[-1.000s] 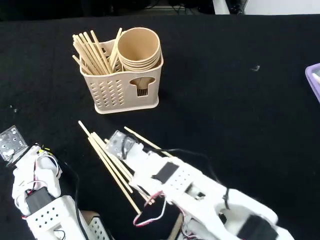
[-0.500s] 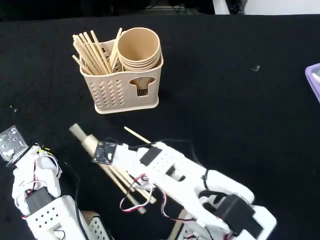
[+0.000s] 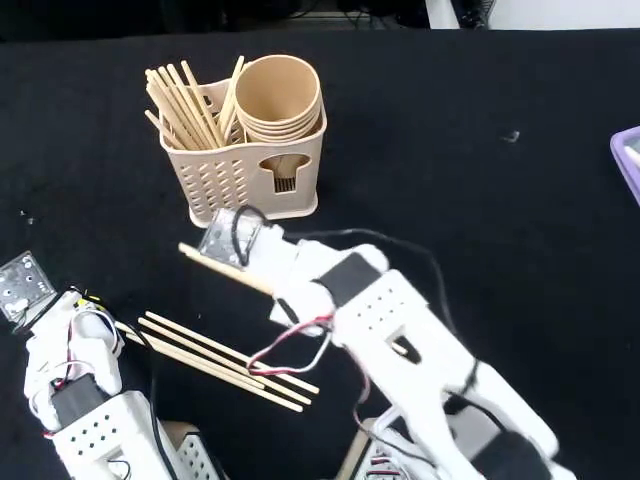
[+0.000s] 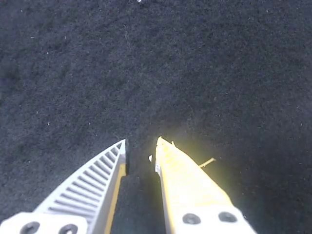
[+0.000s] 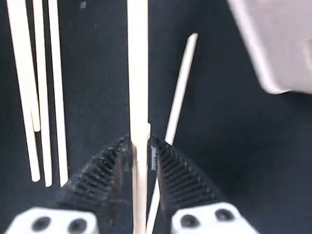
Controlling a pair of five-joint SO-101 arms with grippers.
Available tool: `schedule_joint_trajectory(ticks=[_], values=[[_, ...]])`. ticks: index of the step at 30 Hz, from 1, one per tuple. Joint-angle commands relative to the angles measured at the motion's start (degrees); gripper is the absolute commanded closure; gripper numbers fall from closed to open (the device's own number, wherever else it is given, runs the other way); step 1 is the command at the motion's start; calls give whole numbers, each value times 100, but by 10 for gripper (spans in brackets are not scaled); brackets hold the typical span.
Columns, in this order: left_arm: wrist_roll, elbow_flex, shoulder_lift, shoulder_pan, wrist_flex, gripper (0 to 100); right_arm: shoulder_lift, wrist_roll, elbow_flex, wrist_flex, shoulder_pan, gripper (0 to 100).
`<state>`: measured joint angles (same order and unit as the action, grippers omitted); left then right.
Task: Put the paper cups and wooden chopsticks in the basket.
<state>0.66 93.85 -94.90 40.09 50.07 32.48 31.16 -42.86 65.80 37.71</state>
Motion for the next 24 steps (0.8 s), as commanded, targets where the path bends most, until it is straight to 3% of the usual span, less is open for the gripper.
schedule_joint_trajectory(ticks=[1,6,17,24], values=[[53,-215,-70,75,-123,891,690,0,462,26,-88,988],[53,-215,-70,75,-132,891,892,-923,998,-316,-70,988],[53,-215,-70,75,-114,891,769,-2382,1552,-3015,-62,988],[53,-215,-70,75,-114,891,277,-2708,2519,-3121,-62,988]])
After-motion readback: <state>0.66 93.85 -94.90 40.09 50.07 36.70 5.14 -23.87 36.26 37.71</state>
